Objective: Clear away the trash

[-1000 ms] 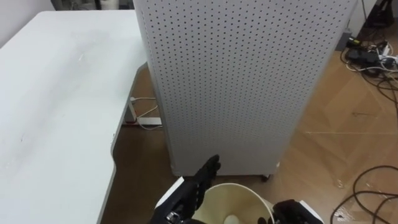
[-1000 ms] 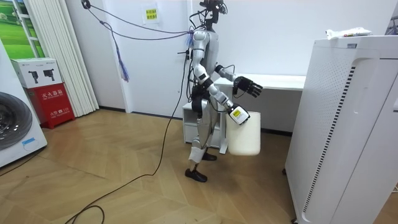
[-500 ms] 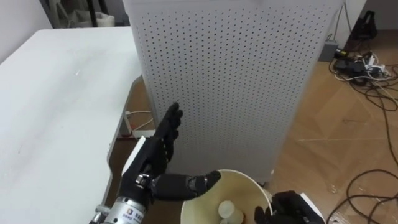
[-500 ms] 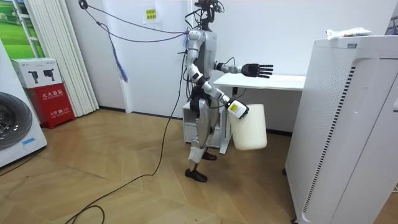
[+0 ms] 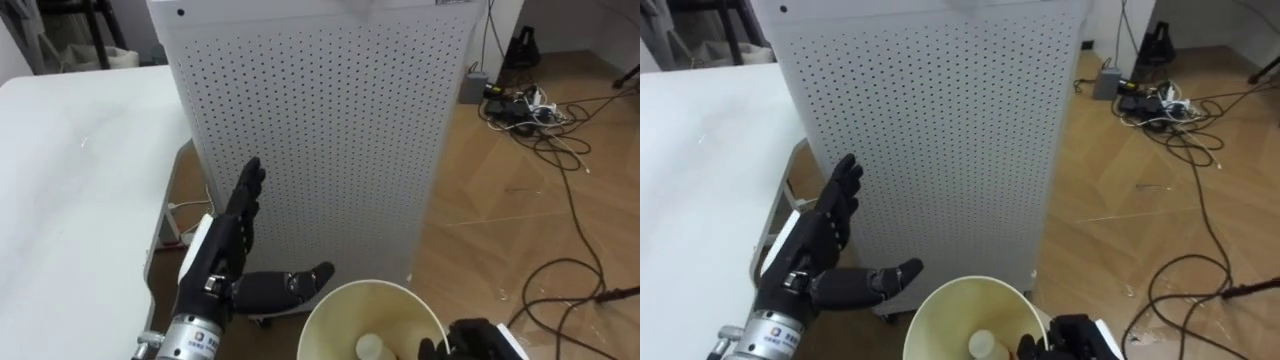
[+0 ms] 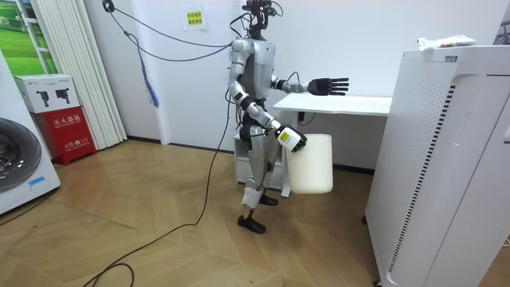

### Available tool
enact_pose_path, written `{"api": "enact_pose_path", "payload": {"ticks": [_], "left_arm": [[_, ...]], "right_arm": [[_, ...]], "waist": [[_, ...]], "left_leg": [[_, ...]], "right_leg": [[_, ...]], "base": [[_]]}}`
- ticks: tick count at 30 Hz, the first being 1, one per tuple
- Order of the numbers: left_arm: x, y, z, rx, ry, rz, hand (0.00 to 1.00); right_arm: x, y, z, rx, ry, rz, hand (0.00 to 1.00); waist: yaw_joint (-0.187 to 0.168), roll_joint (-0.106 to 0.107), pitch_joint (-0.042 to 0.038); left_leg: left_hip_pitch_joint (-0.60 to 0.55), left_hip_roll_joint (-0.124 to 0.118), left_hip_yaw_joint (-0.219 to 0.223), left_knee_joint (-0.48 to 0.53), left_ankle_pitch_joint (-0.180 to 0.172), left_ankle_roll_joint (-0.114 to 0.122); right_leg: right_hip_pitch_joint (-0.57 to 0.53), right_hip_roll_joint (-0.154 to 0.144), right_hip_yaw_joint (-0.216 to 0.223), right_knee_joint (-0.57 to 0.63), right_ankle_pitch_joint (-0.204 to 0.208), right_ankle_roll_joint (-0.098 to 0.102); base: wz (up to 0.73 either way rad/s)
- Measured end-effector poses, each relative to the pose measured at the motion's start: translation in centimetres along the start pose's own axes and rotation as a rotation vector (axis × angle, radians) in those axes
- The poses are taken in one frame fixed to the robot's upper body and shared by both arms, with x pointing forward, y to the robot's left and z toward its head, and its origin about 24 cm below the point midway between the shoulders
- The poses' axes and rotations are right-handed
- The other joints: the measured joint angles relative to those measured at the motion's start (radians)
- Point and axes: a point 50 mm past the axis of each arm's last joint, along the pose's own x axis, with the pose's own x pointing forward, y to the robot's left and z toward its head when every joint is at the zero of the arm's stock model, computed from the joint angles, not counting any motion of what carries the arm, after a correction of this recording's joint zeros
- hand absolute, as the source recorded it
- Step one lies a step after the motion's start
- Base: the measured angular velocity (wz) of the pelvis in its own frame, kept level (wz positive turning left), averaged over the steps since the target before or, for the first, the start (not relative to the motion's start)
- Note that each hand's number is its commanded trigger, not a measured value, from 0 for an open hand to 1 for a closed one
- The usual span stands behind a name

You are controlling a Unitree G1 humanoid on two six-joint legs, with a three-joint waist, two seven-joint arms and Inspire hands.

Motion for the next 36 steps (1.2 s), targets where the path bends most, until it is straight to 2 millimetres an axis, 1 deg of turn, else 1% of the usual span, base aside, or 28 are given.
{"api": "enact_pose_path", "payload": {"ticks": [2, 5, 7, 9, 11, 12, 13, 14, 15, 17, 18, 19, 20, 21, 22, 23, 24, 25, 26, 27, 28, 29, 30, 31, 33, 34, 35, 36], "left_arm": [[0.0, 0.4, 0.2, 0.007, -0.013, 0.037, 0.00], [0.1, 1.1, 0.5, 0.011, -0.038, 0.092, 0.00], [0.1, 1.4, 0.7, 0.014, -0.052, 0.120, 0.00], [0.1, 1.4, 0.7, 0.024, -0.055, 0.123, 0.00], [0.1, 1.4, 0.7, 0.039, -0.057, 0.122, 0.00], [0.1, 1.4, 0.7, 0.040, -0.057, 0.125, 0.00], [0.1, 1.5, 0.7, 0.044, -0.059, 0.129, 0.00], [0.1, 1.6, 0.8, 0.051, -0.060, 0.130, 0.00], [0.1, 1.6, 0.8, 0.054, -0.060, 0.132, 0.00], [0.1, 1.7, 0.8, 0.051, -0.059, 0.135, 0.00], [0.1, 1.8, 0.8, 0.050, -0.060, 0.138, 0.00], [0.1, 1.9, 0.8, 0.039, -0.059, 0.144, 0.00], [0.0, 2.0, 0.7, 0.039, -0.056, 0.144, 0.00], [0.0, 1.8, 0.7, 0.034, -0.057, 0.140, 0.00], [0.1, 1.7, 0.7, 0.031, -0.060, 0.134, 0.00], [0.1, 1.7, 0.7, 0.032, -0.059, 0.132, 0.00], [0.0, 1.7, 0.7, 0.038, -0.060, 0.129, 0.00], [-0.1, 1.8, 0.7, 0.040, -0.064, 0.133, 0.00], [-0.3, 1.9, 0.6, 0.040, -0.061, 0.136, 0.00], [-0.4, 2.0, 0.5, 0.042, -0.056, 0.142, 0.00], [-0.5, 2.0, 0.5, 0.040, -0.052, 0.142, 0.00], [-0.5, 2.0, 0.4, 0.039, -0.051, 0.142, 0.00], [-0.5, 2.1, 0.4, 0.039, -0.051, 0.141, 0.00], [-0.5, 2.1, 0.5, 0.033, -0.051, 0.142, 0.00], [-0.5, 2.1, 0.5, 0.035, -0.051, 0.137, 0.00], [-0.5, 2.1, 0.5, 0.038, -0.052, 0.133, 0.00], [-0.5, 2.1, 0.5, 0.036, -0.055, 0.132, 0.00], [-0.3, 2.0, 0.7, 0.034, -0.062, 0.128, 0.00]], "right_arm": [[0.0, -0.2, 0.0, 0.008, -0.001, -0.008, 1.00], [0.0, -0.3, 0.0, 0.041, 0.000, -0.025, 1.00], [0.0, -0.3, 0.0, 0.046, 0.000, -0.026, 1.00], [0.0, -0.3, 0.0, 0.045, 0.000, -0.023, 1.00], [0.0, -0.3, 0.0, 0.042, 0.000, -0.022, 1.00], [0.0, -0.2, 0.0, 0.042, 0.000, -0.015, 1.00], [0.0, -0.2, 0.0, 0.042, 0.001, -0.011, 1.00], [0.0, -0.1, -0.1, 0.042, 0.002, -0.005, 1.00], [0.0, 0.0, -0.1, 0.042, 0.002, 0.004, 1.00], [0.0, 0.3, -0.1, 0.050, 0.000, 0.017, 1.00], [0.0, 0.5, -0.1, 0.051, 0.001, 0.025, 1.00], [-0.1, 0.7, -0.2, 0.047, 0.003, 0.037, 1.00], [-0.2, 0.7, -0.3, 0.048, 0.008, 0.038, 1.00], [-0.3, 0.5, -0.5, 0.047, 0.014, 0.035, 1.00], [-0.3, 0.1, -0.6, 0.048, 0.018, 0.020, 1.00], [-0.3, -0.1, -0.6, 0.048, 0.021, 0.013, 1.00], [-0.6, -0.4, -1.0, 0.040, 0.033, 0.008, 1.00], [-0.8, -0.4, -1.4, 0.035, 0.048, 0.012, 1.00], [-1.0, -0.4, -1.7, 0.035, 0.057, 0.016, 1.00], [-1.3, -0.2, -2.1, 0.038, 0.070, 0.026, 1.00], [-1.4, -0.3, -2.3, 0.038, 0.075, 0.027, 1.00], [-1.4, -0.4, -2.3, 0.039, 0.074, 0.025, 1.00], [-1.4, -0.3, -2.2, 0.041, 0.073, 0.026, 1.00], [-1.4, -0.3, -2.1, 0.040, 0.067, 0.025, 1.00], [-1.3, -0.3, -2.0, 0.039, 0.064, 0.026, 1.00], [-1.3, -0.2, -2.0, 0.036, 0.064, 0.033, 1.00], [-1.2, -0.1, -1.9, 0.036, 0.061, 0.037, 1.00], [-1.0, 0.0, -1.6, 0.036, 0.050, 0.041, 1.00]], "waist": [[0.006, -0.001, 0.0000], [0.017, -0.009, 0.0021], [0.020, -0.014, 0.0041], [0.024, -0.017, 0.0026], [0.027, -0.021, 0.0037], [0.032, -0.021, 0.0037], [0.043, -0.020, 0.0035], [0.045, -0.021, 0.0036], [0.048, -0.022, 0.0036], [0.047, -0.024, 0.0024], [0.046, -0.024, 0.0030], [0.047, -0.022, 0.0072], [0.050, -0.020, 0.0082], [0.055, -0.019, 0.0071], [0.070, -0.019, 0.0084], [0.079, -0.015, 0.0089], [0.101, -0.003, 0.0036], [0.122, 0.009, -0.0030], [0.123, 0.006, -0.0090], [0.123, -0.009, -0.0148], [0.122, -0.012, -0.0163], [0.122, -0.012, -0.0161], [0.125, -0.014, -0.0158], [0.127, -0.016, -0.0144], [0.129, -0.016, -0.0117], [0.127, -0.020, -0.0076], [0.125, -0.025, -0.0041], [0.122, -0.029, 0.0047]], "left_leg": [[-0.004, -0.001, 0.011, 0.000, 0.000, 0.001], [0.000, -0.003, 0.006, -0.001, -0.001, 0.002], [0.000, 0.003, 0.008, 0.000, -0.003, -0.001], [0.000, 0.009, 0.008, 0.002, -0.006, -0.006], [-0.004, 0.014, 0.008, 0.015, -0.009, -0.011], [-0.006, 0.020, 0.007, 0.034, -0.019, -0.014], [-0.006, 0.030, 0.005, 0.059, -0.032, -0.020], [-0.007, 0.034, 0.004, 0.072, -0.036, -0.023], [-0.011, 0.040, -0.001, 0.100, -0.039, -0.025], [-0.032, 0.051, 0.001, 0.165, -0.039, -0.025], [-0.059, 0.064, 0.002, 0.234, -0.039, -0.025], [-0.132, 0.087, -0.005, 0.381, -0.032, -0.015], [-0.170, 0.092, -0.018, 0.438, -0.042, -0.002], [-0.226, 0.056, -0.042, 0.425, -0.069, 0.024], [-0.266, 0.000, -0.062, 0.325, -0.066, 0.030], [-0.279, -0.023, -0.071, 0.261, -0.051, 0.016], [-0.298, -0.053, -0.088, 0.135, 0.008, 0.022], [-0.299, -0.057, -0.100, 0.115, 0.075, 0.034], [-0.294, -0.058, -0.097, 0.122, 0.092, 0.042], [-0.279, -0.060, -0.074, 0.132, 0.096, 0.047], [-0.273, -0.059, -0.063, 0.142, 0.111, 0.050], [-0.272, -0.060, -0.062, 0.149, 0.114, 0.073], [-0.272, -0.060, -0.057, 0.172, 0.103, 0.093], [-0.272, -0.061, -0.049, 0.182, 0.094, 0.100], [-0.269, -0.063, -0.049, 0.202, 0.070, 0.097], [-0.261, -0.065, -0.047, 0.212, 0.048, 0.094], [-0.258, -0.069, -0.045, 0.215, 0.041, 0.092], [-0.260, -0.080, -0.045, 0.236, 0.020, 0.092]], "right_leg": [[-0.012, 0.001, 0.010, 0.003, 0.005, 0.002], [-0.027, 0.002, 0.008, 0.018, 0.009, 0.000], [-0.027, 0.005, -0.005, 0.015, 0.011, -0.004], [-0.025, 0.010, -0.006, 0.015, 0.012, -0.006], [-0.026, 0.013, -0.007, 0.017, 0.010, -0.009], [-0.026, 0.016, -0.012, 0.016, 0.008, -0.013], [-0.023, 0.018, -0.036, 0.017, 0.005, -0.018], [-0.019, 0.018, -0.045, 0.017, 0.004, -0.020], [-0.007, 0.018, -0.064, 0.015, 0.003, -0.024], [0.000, 0.020, -0.076, 0.013, -0.004, -0.034], [0.009, 0.024, -0.075, 0.013, -0.010, -0.042], [0.025, 0.035, -0.053, 0.021, -0.019, -0.054], [0.029, 0.033, -0.041, 0.028, -0.025, -0.060], [0.027, 0.036, -0.020, 0.042, -0.040, -0.063], [0.020, 0.034, -0.004, 0.058, -0.059, -0.071], [0.019, 0.035, 0.003, 0.066, -0.067, -0.070], [0.018, 0.038, 0.003, 0.087, -0.086, -0.070], [0.017, 0.034, -0.001, 0.129, -0.121, -0.058], [0.017, 0.029, -0.011, 0.146, -0.138, -0.050], [0.029, 0.014, -0.034, 0.160, -0.157, -0.033], [0.039, -0.001, -0.066, 0.156, -0.162, -0.026], [0.043, -0.007, -0.079, 0.155, -0.164, -0.022], [0.047, -0.015, -0.091, 0.154, -0.167, -0.017], [0.047, -0.026, -0.107, 0.156, -0.171, -0.012], [0.053, -0.045, -0.125, 0.157, -0.177, -0.009], [0.062, -0.050, -0.124, 0.158, -0.186, -0.008], [0.065, -0.055, -0.122, 0.163, -0.193, -0.008], [0.068, -0.060, -0.115, 0.176, -0.208, -0.005]], "base": [[-0.26], [-0.22], [-0.08], [-0.06], [-0.08], [-0.26], [-0.30], [-0.22], [-0.11], [-0.07], [0.00], [0.05], [0.10], [0.00], [-0.12], [-0.39], [-0.60], [-0.56], [-0.38], [-0.16], [-0.15], [-0.20], [-0.23], [-0.23], [-0.28], [-0.25], [-0.12], [-0.07]]}}
